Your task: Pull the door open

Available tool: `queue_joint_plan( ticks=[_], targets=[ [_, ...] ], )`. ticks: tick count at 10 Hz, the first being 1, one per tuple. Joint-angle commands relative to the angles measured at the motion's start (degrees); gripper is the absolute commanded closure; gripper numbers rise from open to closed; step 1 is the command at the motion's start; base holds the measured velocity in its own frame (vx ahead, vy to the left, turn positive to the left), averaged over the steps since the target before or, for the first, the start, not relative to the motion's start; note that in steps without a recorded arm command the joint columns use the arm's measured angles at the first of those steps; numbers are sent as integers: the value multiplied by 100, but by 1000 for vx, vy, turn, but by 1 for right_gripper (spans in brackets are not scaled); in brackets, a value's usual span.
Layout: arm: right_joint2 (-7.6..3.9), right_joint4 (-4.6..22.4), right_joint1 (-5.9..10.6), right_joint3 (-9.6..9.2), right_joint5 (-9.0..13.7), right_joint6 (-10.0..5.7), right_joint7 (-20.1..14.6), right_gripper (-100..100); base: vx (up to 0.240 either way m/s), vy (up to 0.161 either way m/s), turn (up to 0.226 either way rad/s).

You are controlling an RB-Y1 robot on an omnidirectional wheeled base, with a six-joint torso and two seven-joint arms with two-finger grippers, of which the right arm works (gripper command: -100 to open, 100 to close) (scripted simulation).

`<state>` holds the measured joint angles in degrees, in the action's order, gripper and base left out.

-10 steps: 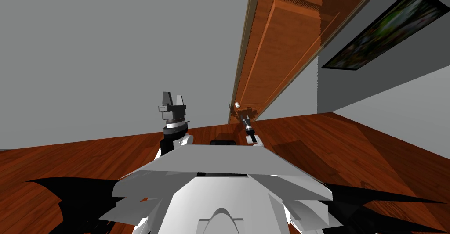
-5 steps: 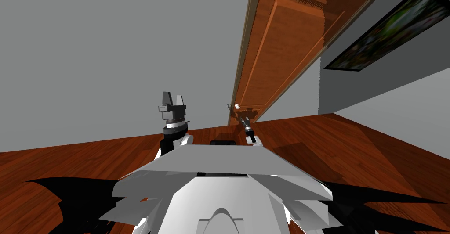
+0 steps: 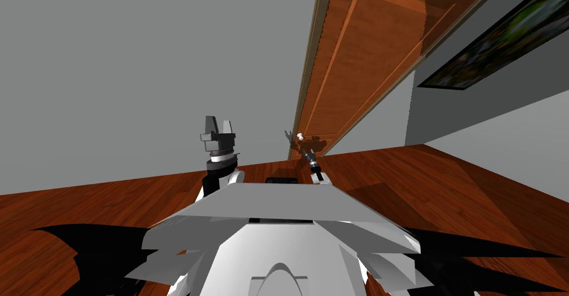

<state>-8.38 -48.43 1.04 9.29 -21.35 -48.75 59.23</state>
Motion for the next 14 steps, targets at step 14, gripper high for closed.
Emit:
queue_joint_plan(
  ticks=[14],
  targets=[
    [-377, 1137, 138, 393, -45, -493, 476, -100, 107, 23, 44]
  ],
)
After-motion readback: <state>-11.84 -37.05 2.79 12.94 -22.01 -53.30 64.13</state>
